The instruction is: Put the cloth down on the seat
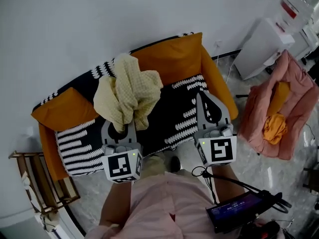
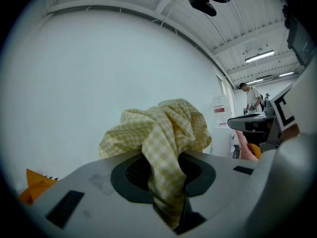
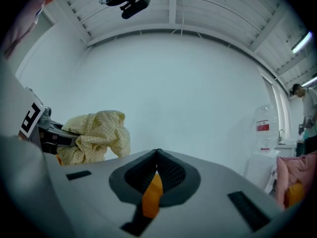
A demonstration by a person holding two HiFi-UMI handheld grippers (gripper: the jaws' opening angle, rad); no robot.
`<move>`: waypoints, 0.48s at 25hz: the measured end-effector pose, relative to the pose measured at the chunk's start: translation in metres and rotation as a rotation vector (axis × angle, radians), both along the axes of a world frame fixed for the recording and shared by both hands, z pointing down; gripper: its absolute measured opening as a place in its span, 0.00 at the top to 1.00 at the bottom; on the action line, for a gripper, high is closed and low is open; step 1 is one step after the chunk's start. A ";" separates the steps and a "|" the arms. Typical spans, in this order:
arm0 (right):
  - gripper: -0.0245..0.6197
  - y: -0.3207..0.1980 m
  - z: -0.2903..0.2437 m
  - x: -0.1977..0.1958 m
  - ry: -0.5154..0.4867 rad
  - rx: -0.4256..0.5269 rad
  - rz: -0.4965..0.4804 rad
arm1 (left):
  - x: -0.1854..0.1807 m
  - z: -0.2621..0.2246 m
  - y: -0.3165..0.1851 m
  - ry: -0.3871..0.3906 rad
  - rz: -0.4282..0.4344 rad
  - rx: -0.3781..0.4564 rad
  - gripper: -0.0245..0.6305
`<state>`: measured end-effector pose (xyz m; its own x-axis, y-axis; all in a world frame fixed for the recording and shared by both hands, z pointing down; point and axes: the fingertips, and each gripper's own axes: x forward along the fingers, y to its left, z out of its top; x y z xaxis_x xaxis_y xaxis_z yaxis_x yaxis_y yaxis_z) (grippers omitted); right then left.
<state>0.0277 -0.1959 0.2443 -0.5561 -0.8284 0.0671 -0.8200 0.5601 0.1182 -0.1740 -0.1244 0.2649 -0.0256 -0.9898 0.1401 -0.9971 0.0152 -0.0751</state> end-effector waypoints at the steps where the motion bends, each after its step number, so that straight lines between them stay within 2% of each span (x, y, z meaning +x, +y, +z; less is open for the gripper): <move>1: 0.96 -0.006 0.008 -0.002 0.009 -0.020 0.007 | -0.002 0.010 -0.006 0.008 0.008 -0.020 0.81; 12: 0.96 -0.059 0.083 -0.035 0.069 -0.146 0.039 | -0.025 0.134 -0.064 0.049 0.100 -0.225 0.81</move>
<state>-0.0069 -0.2546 0.3273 -0.5132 -0.8281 0.2253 -0.8343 0.5430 0.0952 -0.1988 -0.1889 0.3984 0.0828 -0.9309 0.3557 -0.9953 -0.0949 -0.0169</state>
